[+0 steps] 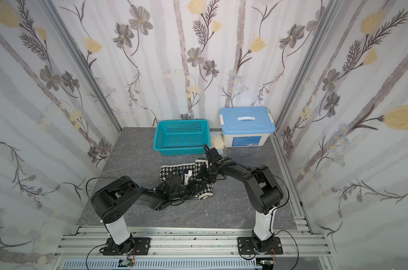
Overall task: Roll up the scarf and place it into the basket
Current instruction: Roll the scarf at the center of the board.
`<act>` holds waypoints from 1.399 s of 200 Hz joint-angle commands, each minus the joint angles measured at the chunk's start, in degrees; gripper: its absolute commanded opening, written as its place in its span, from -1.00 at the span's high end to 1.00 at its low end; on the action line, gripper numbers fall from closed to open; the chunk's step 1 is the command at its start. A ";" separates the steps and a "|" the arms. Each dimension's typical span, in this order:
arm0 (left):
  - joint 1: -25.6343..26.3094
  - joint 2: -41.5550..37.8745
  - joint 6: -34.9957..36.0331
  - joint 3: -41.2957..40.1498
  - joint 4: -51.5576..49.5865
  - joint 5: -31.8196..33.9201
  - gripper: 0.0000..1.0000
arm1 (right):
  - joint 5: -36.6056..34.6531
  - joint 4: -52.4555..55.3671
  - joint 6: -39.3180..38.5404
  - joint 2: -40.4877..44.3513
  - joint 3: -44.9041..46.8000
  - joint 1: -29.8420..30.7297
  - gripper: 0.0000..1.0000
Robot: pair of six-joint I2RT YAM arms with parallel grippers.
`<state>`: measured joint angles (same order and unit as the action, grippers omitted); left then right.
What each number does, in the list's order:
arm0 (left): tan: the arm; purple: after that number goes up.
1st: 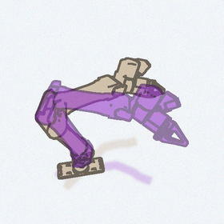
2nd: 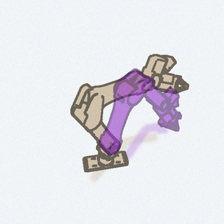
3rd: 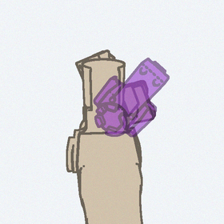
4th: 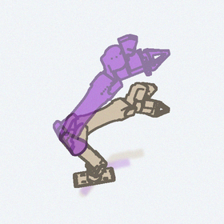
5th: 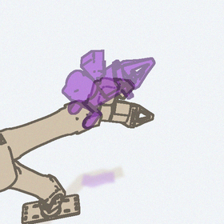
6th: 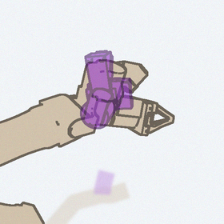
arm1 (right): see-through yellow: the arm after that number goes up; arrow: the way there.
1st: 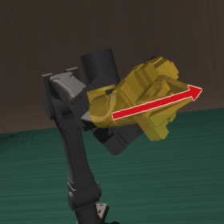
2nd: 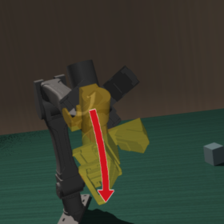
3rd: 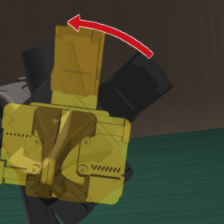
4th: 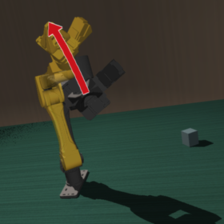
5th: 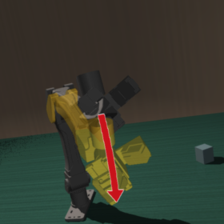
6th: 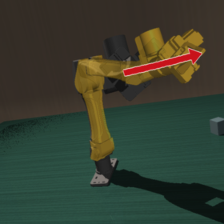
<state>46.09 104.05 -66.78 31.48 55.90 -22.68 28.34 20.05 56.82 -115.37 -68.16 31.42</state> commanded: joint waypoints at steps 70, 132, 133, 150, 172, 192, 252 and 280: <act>-0.10 0.82 -0.12 -0.53 0.05 -0.69 0.12 | -0.43 6.24 -8.41 -1.71 -12.83 -0.66 -0.23; -0.48 1.75 -0.32 0.31 -0.48 -1.43 0.12 | 2.65 3.99 -8.04 -8.28 -17.69 -0.90 -0.14; -0.52 1.80 -0.34 0.32 -0.46 -1.42 0.12 | 2.71 3.92 -7.99 -8.33 -17.74 -0.95 -0.14; -0.47 1.81 -0.36 0.20 -0.67 -1.49 0.12 | 3.09 3.33 -7.77 -9.90 -18.35 -1.07 -0.13; -0.51 1.42 -0.28 -0.20 -1.46 -1.16 0.12 | 2.96 3.35 -8.17 -11.64 -19.07 -1.54 -0.13; -0.82 0.47 0.19 -0.28 -3.15 -1.20 0.10 | 2.32 3.80 -8.69 -12.68 -19.06 -2.20 -0.13; -2.04 -2.35 3.08 1.40 -11.64 -2.81 0.01 | 0.16 7.06 -13.80 -11.74 -20.70 -3.13 -0.35; -2.40 -1.57 3.32 2.66 -12.19 -3.65 0.00 | 0.41 10.66 -17.79 -9.44 -24.65 -3.17 -0.51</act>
<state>43.88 101.91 -64.49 33.28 46.33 -25.34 29.56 28.69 43.57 -126.96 -89.82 28.32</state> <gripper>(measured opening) 0.496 0.734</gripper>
